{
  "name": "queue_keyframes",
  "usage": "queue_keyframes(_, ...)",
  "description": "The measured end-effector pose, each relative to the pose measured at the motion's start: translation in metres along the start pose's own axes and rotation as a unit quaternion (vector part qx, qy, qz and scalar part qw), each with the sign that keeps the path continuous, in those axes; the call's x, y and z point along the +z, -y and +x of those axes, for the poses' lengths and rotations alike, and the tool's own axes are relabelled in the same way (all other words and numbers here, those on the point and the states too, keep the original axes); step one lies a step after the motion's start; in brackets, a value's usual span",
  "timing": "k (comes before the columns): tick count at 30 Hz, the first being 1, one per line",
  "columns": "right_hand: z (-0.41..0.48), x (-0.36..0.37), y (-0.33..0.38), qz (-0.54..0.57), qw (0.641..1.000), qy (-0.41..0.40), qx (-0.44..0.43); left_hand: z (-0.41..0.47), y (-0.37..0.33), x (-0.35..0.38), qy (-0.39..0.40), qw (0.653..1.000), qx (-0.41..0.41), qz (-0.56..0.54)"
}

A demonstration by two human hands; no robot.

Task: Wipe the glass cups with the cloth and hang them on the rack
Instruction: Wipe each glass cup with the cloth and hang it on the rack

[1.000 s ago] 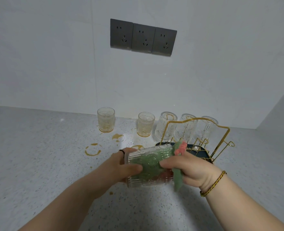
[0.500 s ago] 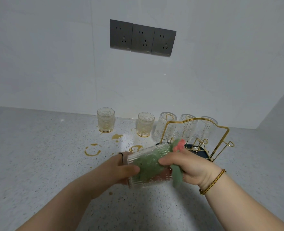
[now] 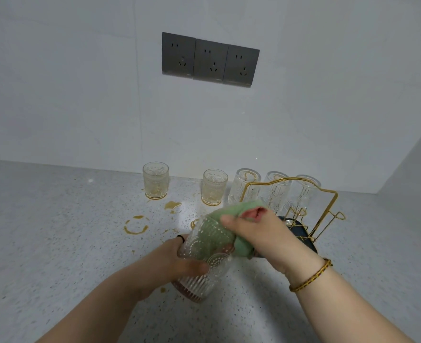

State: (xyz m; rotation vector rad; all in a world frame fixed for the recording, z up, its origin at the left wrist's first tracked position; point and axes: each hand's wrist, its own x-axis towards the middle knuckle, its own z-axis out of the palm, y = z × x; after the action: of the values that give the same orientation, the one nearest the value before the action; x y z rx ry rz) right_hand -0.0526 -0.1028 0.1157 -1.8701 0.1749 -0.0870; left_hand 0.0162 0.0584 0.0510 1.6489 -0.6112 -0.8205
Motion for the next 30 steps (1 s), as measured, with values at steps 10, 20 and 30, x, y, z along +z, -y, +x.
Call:
queue_keyframes(10,0.001,-0.002,-0.019,0.534,0.832,-0.144,0.024,0.005,-0.007,-0.001,-0.174,0.972,0.088,-0.127)
queue_keyframes(20,-0.014,0.041,-0.033,0.617,0.785,-0.01,0.049,0.015,-0.034,0.013,-0.25,0.946,0.184,-0.095)
queue_keyframes(30,-0.028,0.041,-0.026,0.645,0.761,0.058,0.029,0.021,-0.025,0.015,-0.286,0.938,0.178,-0.082)
